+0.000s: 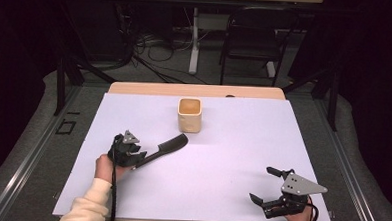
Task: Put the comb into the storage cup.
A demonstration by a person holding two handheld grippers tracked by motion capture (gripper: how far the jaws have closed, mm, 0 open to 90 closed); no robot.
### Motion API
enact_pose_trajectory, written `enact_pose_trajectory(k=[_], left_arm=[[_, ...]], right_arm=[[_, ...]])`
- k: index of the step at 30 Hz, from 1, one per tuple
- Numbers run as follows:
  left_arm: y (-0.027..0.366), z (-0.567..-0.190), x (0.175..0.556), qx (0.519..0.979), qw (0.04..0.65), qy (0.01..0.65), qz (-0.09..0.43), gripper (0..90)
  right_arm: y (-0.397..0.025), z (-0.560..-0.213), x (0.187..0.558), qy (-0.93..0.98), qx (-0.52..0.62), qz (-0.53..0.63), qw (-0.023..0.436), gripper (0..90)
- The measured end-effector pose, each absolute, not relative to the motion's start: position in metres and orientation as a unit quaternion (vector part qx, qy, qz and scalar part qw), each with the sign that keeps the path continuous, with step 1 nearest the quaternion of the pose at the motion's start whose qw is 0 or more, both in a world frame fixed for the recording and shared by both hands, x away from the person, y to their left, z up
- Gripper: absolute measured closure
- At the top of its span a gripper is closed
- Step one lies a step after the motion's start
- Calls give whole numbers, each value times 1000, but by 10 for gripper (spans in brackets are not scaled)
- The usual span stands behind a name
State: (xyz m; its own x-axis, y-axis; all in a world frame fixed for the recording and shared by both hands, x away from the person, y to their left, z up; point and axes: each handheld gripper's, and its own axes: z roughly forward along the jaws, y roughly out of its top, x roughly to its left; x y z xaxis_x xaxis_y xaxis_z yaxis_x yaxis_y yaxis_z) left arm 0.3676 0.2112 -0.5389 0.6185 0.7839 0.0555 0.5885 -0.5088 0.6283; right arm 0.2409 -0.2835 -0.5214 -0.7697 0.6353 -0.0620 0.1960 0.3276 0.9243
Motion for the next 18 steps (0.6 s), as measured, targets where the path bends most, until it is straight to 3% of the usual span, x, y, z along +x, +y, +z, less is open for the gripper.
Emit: enact_pose_trajectory(k=[5,7,10,12,16,17,18], left_arm=[[213,-530,367,851,303,390,177,507],[214,-526,367,854,302,386,175,366],[213,-523,368,860,293,383,166,302],[211,-524,368,865,288,379,158,185],[206,-524,369,873,278,372,151,111],[203,-524,370,877,271,370,144,0],[203,-524,370,877,271,370,144,0]], right_arm=[[-283,-522,242,787,264,516,212,6],[-283,-522,241,786,265,517,211,6],[-283,-522,242,786,264,518,210,6],[-283,-522,242,787,264,517,209,6],[-283,-522,242,788,265,515,208,6],[-283,-522,242,788,264,515,209,7],[-283,-522,242,789,264,515,208,6]])
